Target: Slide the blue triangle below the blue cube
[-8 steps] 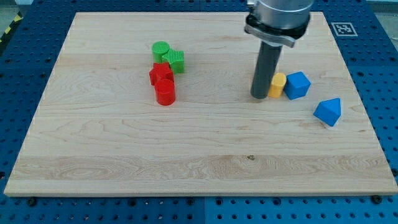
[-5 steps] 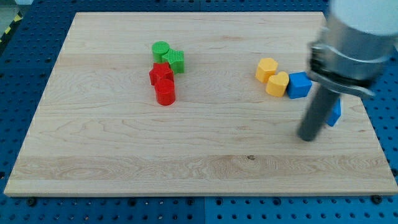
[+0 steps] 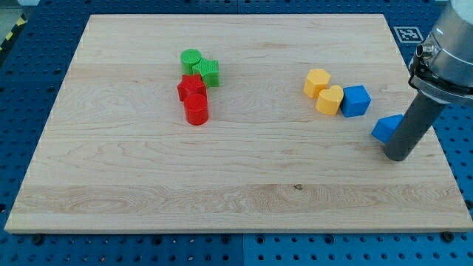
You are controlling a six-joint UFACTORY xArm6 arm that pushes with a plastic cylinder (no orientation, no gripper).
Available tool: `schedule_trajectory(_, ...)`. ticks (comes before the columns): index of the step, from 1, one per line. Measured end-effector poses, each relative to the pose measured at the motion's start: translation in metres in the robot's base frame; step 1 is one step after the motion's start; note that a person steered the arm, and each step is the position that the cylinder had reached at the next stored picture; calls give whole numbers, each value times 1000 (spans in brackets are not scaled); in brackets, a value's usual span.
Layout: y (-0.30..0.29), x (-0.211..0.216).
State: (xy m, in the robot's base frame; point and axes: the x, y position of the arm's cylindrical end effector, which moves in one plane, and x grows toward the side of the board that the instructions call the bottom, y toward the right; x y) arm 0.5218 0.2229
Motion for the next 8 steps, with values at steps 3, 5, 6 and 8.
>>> schedule_trajectory(3,15,18)
schedule_trajectory(5,55,22)
schedule_trajectory(6,55,12)
schedule_trajectory(8,8,-32)
